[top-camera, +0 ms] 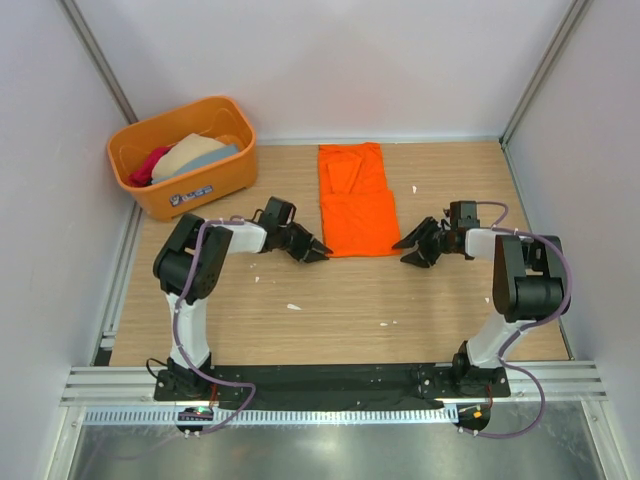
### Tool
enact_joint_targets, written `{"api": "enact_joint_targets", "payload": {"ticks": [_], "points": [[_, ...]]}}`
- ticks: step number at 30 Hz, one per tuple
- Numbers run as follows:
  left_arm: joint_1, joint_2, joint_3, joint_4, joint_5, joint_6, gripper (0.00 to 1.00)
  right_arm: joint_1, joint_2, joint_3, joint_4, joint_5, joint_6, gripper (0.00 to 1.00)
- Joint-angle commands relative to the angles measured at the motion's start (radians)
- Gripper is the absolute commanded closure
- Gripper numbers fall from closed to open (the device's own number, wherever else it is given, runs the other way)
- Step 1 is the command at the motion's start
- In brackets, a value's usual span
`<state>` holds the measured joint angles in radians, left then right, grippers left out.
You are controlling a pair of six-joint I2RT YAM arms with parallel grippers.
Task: Fold and stack the t-shirts
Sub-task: Fold the tshirt
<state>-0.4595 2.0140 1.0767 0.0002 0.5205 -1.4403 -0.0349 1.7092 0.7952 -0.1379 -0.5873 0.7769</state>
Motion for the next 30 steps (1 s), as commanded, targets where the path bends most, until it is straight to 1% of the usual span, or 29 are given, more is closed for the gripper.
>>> {"api": "enact_joint_targets", "payload": {"ticks": [1,2,3,4,6,9,13,15,16,17,18,19,20,21,22,26,29,30], "points": [[0.007,0.055,-0.04,-0.077,-0.131,0.031,0.75,0.004,0.052,-0.002,0.029,0.101,0.018,0.48],[0.007,0.057,-0.038,-0.075,-0.132,0.032,0.71,0.004,0.058,0.002,0.026,0.103,0.019,0.48],[0.007,0.057,-0.038,-0.077,-0.129,0.032,0.61,0.004,0.062,0.007,0.023,0.109,0.022,0.49],[0.007,0.058,-0.04,-0.077,-0.131,0.029,0.58,0.004,0.072,0.016,0.02,0.11,0.024,0.49],[0.005,0.06,-0.038,-0.077,-0.134,0.027,0.55,0.004,0.078,0.022,0.011,0.113,0.025,0.48],[0.007,0.074,-0.031,-0.077,-0.132,0.026,0.55,0.004,0.089,0.027,0.007,0.121,0.025,0.48],[0.01,0.086,-0.026,-0.068,-0.129,0.021,0.65,0.004,0.112,0.03,0.014,0.126,0.027,0.49],[0.013,0.088,-0.024,-0.066,-0.132,0.024,0.72,0.004,0.124,0.027,0.024,0.127,0.027,0.52],[0.015,0.092,-0.021,-0.065,-0.131,0.027,0.76,0.004,0.13,0.027,0.035,0.121,0.025,0.56],[0.018,0.094,-0.02,-0.066,-0.131,0.029,0.88,0.004,0.145,0.027,0.041,0.116,0.025,0.58],[0.021,0.097,-0.017,-0.068,-0.128,0.035,0.96,0.004,0.151,0.03,0.047,0.112,0.024,0.62],[0.021,0.101,-0.011,-0.072,-0.125,0.055,1.0,0.004,0.155,0.03,0.052,0.11,0.022,0.68],[0.021,0.103,0.002,-0.077,-0.123,0.066,1.0,0.004,0.159,0.03,0.052,0.107,0.016,0.72],[0.021,0.103,0.008,-0.083,-0.123,0.084,1.0,0.004,0.161,0.03,0.052,0.104,0.009,0.79],[0.021,0.1,0.025,-0.092,-0.123,0.102,1.0,0.006,0.162,0.03,0.05,0.096,0.001,0.98],[0.015,0.034,0.034,-0.178,-0.132,0.248,1.0,0.024,0.115,0.027,-0.014,0.076,-0.066,0.99],[0.005,-0.029,-0.02,-0.226,-0.122,0.303,1.0,0.035,0.024,0.0,-0.083,0.087,-0.122,0.99],[-0.004,-0.087,-0.041,-0.242,-0.125,0.339,1.0,0.035,-0.002,-0.031,-0.094,0.087,-0.129,0.99]]}}
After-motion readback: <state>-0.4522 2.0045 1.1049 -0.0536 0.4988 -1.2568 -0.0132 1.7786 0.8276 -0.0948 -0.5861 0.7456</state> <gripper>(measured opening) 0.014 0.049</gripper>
